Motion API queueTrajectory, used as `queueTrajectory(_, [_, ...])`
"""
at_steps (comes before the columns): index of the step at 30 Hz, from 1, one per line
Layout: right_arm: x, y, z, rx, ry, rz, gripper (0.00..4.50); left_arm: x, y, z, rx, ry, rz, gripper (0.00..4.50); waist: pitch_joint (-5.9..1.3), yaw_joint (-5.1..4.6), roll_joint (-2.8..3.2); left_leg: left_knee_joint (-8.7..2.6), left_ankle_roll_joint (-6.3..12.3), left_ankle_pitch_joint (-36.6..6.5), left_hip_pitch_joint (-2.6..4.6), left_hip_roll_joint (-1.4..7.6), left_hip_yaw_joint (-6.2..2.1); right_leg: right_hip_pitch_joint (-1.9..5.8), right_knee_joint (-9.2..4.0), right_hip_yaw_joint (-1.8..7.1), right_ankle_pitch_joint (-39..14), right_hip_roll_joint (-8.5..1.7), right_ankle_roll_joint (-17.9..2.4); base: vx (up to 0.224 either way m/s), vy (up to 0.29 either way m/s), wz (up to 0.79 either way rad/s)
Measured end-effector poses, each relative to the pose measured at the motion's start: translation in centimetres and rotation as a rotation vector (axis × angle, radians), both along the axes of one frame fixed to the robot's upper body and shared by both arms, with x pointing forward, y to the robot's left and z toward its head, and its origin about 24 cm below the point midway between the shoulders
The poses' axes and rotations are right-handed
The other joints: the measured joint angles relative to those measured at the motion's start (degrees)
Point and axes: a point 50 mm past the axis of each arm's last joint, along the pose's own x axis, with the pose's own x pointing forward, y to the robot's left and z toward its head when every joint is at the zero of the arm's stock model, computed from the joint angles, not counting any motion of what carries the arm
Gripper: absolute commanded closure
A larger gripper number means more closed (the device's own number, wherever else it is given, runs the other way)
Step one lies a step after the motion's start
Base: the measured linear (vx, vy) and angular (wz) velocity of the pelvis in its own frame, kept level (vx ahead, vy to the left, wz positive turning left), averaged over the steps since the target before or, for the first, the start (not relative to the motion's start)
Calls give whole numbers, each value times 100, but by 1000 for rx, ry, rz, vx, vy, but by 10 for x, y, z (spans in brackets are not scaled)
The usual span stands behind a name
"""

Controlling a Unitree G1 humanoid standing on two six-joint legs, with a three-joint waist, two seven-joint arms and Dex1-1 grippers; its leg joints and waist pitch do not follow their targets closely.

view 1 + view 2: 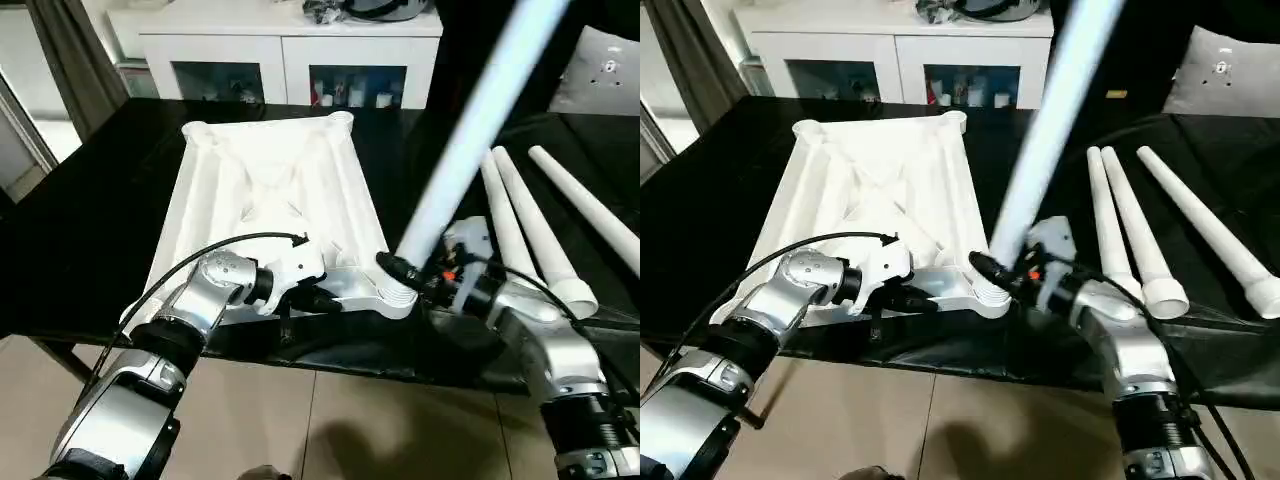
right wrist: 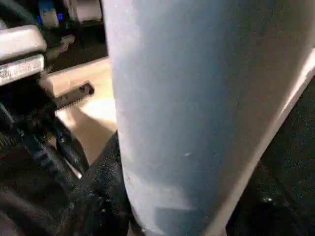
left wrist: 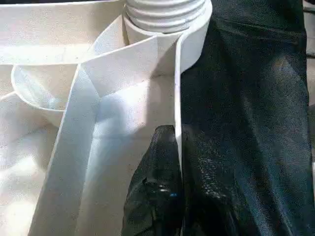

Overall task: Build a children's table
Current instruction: Insert table leg to table base

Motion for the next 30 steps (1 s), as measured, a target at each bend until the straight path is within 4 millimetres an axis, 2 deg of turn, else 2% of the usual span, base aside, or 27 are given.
queueTrajectory(2, [1,2,0,-23,-4,14,260,-1,1,-1,1,1,2,450,-6,1,-12,-33,-1,1,28,-3,34,5,-10,-8,0,-31,0,0,0,0])
queueTrajectory(7, [4,6,1,-59,3,72,260,-2,5,-1,11,8,-5,450,-31,-41,-52,-58,0,2,36,-5,53,0,-26,-15,4,-44,3,0,0,0])
queueTrajectory(22, [9,14,-1,-50,27,91,260,3,11,1,30,33,12,450,-29,-124,-61,-74,-1,2,50,-5,59,-1,-28,-15,5,-48,2,0,0,0])
queueTrajectory(25, [14,23,-1,-44,37,14,260,2,15,-2,13,56,85,450,-28,-182,-62,-95,-14,9,86,-5,65,9,-28,-14,4,-52,2,0,0,0])
queueTrajectory(26, [18,32,-1,-32,45,-35,260,-1,14,-4,-7,64,144,450,-27,-233,-56,-103,-20,11,98,-5,70,11,-28,-14,2,-56,7,0,0,0])
queueTrajectory(27, [26,39,-1,-34,51,-138,260,-3,10,-6,-34,65,243,450,-25,-305,-50,-106,-32,10,111,-5,73,8,-28,-16,-4,-65,16,0,0,0])
queueTrajectory(30, [39,41,1,-49,62,-286,260,-4,-8,-5,-60,69,343,450,-24,-335,-46,-112,-35,7,113,-12,73,-12,-39,-35,-12,-91,31,0,0,0])
